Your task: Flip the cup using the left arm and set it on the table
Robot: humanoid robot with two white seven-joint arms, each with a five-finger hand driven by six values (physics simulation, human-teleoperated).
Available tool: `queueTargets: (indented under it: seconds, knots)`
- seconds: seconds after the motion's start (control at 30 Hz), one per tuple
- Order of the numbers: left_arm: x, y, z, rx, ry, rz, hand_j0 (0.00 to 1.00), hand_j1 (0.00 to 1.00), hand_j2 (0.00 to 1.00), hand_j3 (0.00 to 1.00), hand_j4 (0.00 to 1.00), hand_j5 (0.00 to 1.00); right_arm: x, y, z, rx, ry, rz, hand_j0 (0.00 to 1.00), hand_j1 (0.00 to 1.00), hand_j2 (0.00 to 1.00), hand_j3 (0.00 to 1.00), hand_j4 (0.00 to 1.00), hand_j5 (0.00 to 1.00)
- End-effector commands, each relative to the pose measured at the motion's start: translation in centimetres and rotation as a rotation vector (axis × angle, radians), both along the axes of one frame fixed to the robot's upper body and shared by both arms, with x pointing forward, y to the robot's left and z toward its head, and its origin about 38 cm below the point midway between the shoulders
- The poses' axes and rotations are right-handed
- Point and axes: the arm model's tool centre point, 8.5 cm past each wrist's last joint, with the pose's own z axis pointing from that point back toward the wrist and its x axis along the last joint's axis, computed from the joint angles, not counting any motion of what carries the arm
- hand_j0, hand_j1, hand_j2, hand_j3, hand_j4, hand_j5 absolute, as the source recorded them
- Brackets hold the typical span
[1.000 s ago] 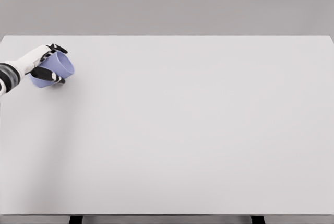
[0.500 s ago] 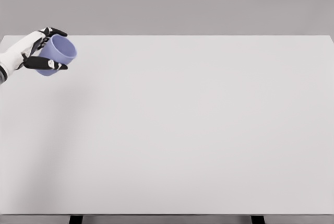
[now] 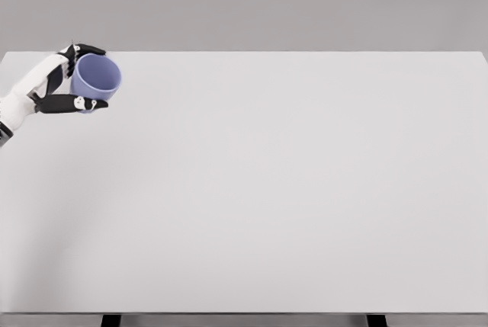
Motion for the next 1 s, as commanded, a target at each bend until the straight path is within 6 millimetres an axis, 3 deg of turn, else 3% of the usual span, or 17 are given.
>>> queueTargets:
  seconds: [0.0,0.27,0.53,0.77,0.9,0.97]
  knots:
    - [-0.3,0.1,0.3,-0.064,-0.069,-0.026,0.51,0.51,0.51,0.51,0.51,0.51,0.0,0.0,0.0,0.0,0.0,0.0,1.0,1.0,1.0,1.0,1.0,1.0]
    - [-1.1,0.5,-2.3,-0.173,-0.143,-0.027,0.51,0.51,0.51,0.51,0.51,0.51,0.0,0.0,0.0,0.0,0.0,0.0,1.0,1.0,1.0,1.0,1.0,1.0]
    - [-1.7,0.4,-6.8,-0.338,-0.069,0.036,0.52,0.52,0.52,0.52,0.52,0.52,-0.1,0.0,0.0,0.0,0.002,0.0,1.0,1.0,1.0,1.0,1.0,1.0]
    - [-2.8,0.4,-7.7,-0.381,-0.096,0.039,0.52,0.52,0.52,0.52,0.52,0.52,0.0,0.0,0.0,0.0,0.0,0.0,1.0,1.0,1.0,1.0,1.0,1.0]
    - [-3.0,1.3,-9.8,-0.391,-0.038,0.085,0.52,0.52,0.52,0.52,0.52,0.52,-0.1,0.0,0.0,0.0,0.002,0.0,1.0,1.0,1.0,1.0,1.0,1.0]
    - [-2.8,0.5,-10.3,-0.415,-0.03,0.084,0.52,0.52,0.52,0.52,0.52,0.52,-0.1,0.0,0.0,0.0,0.002,0.0,1.0,1.0,1.0,1.0,1.0,1.0]
